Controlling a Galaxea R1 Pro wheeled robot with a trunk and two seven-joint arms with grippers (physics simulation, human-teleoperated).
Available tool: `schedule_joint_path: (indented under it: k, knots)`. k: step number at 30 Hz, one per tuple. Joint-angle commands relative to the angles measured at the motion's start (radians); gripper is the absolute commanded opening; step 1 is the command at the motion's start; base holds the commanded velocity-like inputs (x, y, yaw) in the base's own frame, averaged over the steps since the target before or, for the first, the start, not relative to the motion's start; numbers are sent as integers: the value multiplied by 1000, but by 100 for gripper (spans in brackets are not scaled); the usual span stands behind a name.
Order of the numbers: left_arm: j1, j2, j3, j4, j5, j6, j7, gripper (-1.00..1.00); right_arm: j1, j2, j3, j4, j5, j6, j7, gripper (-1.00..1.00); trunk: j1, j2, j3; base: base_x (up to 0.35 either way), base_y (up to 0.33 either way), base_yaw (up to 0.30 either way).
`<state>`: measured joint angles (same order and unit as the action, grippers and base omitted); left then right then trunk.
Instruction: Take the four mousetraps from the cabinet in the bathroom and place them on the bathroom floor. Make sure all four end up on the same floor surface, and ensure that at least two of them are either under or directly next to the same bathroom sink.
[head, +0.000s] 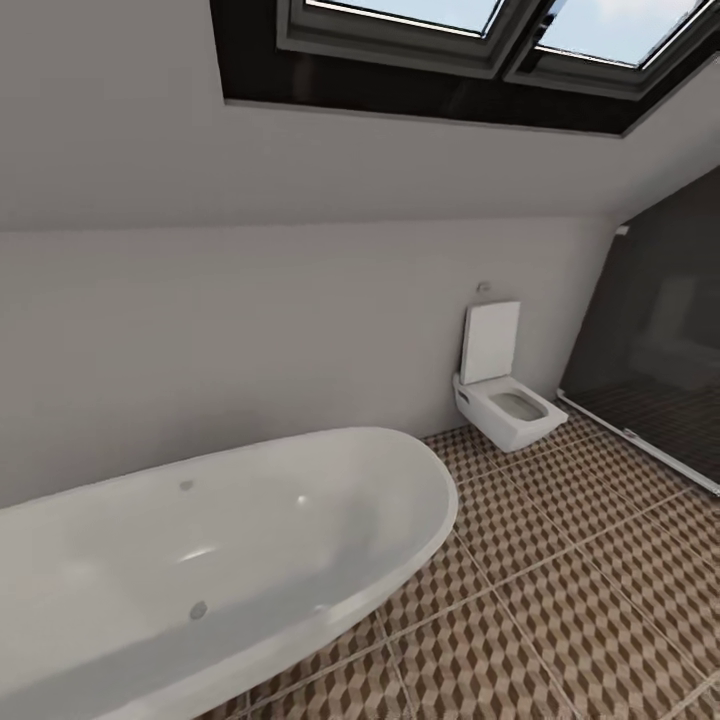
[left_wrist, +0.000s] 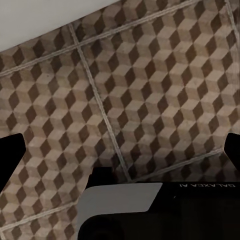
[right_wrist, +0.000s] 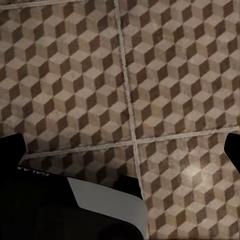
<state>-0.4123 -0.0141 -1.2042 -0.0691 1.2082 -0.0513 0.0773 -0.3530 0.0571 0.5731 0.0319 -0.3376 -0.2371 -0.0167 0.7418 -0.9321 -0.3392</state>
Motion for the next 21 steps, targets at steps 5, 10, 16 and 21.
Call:
schedule_joint_path:
  k: [5, 10, 16, 21]
  knots:
    - [0, 0, -9, -1, 7, -2, 6, 100, -1, 1, 8, 3, -6, -5, -2, 100, 0, -1, -4, 0, 0, -224]
    - [0, 0, -9, -1, 7, -2, 6, 100, -1, 1, 8, 3, -6, -5, -2, 100, 0, -1, -5, 0, 0, -262]
    - [0, 0, -8, -1, 7, -2, 6, 100, -1, 1, 8, 3, -6, -5, -2, 100, 0, -1, -6, 0, 0, -277]
    - [0, 0, -8, -1, 7, -2, 6, 100, -1, 1, 8, 3, -6, -5, -2, 100, 0, -1, -5, 0, 0, -282]
